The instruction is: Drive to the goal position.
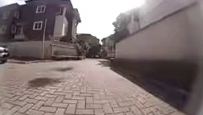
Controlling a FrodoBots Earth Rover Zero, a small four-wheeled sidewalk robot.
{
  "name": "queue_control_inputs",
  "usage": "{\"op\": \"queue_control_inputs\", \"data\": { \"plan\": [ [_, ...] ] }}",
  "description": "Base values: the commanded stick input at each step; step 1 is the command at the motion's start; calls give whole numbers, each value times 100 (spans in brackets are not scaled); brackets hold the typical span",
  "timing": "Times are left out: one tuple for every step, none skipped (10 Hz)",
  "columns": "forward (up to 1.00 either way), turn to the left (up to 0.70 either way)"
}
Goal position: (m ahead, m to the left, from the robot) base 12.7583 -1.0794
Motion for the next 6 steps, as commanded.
{"op": "queue_control_inputs", "data": {
  "plan": [
    [69,3],
    [69,3],
    [69,3],
    [69,3],
    [69,3],
    [69,3]
  ]
}}
